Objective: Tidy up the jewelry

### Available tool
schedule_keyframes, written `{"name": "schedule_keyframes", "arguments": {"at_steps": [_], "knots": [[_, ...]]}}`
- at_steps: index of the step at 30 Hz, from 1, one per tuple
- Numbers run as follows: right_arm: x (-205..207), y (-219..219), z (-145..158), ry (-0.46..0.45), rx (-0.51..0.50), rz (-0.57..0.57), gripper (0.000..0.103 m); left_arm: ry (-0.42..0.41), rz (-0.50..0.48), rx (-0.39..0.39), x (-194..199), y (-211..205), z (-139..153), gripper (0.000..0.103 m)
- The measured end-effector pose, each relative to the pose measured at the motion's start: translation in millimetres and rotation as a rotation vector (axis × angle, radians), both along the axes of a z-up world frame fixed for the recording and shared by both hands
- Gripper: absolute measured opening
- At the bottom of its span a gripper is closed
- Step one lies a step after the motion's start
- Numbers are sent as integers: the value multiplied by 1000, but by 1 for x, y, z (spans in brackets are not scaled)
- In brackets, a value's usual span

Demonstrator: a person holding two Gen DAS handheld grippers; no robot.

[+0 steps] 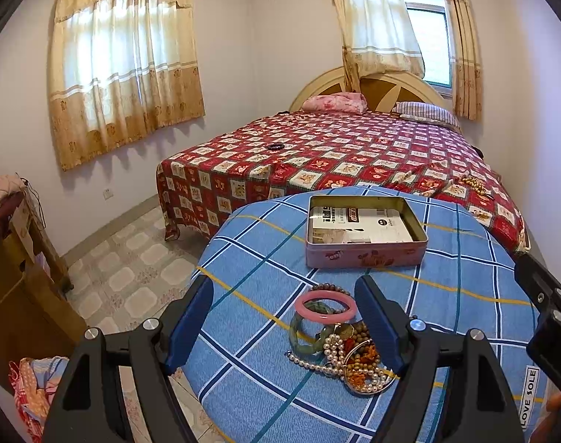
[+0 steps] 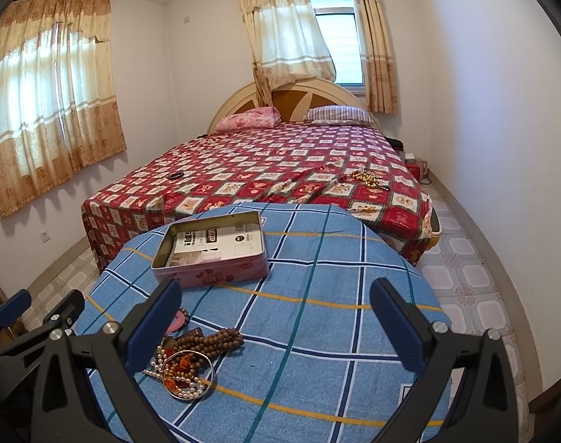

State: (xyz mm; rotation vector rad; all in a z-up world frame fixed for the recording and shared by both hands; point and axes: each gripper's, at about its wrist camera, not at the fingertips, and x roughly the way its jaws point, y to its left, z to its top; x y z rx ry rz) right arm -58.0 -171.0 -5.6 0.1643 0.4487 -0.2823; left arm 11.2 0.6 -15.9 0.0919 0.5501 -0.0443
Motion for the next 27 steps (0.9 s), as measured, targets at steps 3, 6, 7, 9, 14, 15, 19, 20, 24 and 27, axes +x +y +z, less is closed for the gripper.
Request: {"name": "schedule_keyframes", "arguments": {"at_steps": [3,6,7,9,14,15,19,20,24,27], "knots": [[2,0,-1,5,1,2,103,7,-1,1,3,0,-1,79],[6,-1,-4,13,0,3,103,18,-2,2,8,-1,-5,79],[8,-2,-5,17,0,3,103,26,-1,3,11,-2,-8,79],[11,-3,-7,23,2,4,103,34,-2,4,14,-2,-10,79],[20,-6,-14,42,9,4,103,62,-2,8,25,-3,-20,79],[22,-7,-15,48,11,5,103,65,-3,8,26,-3,-21,79],[27,-8,-20,61,9,3,103,83,-5,4,34,-3,-28,79],[28,-9,-21,61,6,3,103,87,-5,4,35,-4,-29,79],[33,-9,-24,66,-9,3,103,101,-6,2,41,-4,-35,79],[39,-11,-29,87,-11,8,103,117,-12,-3,47,-2,-41,79]]}}
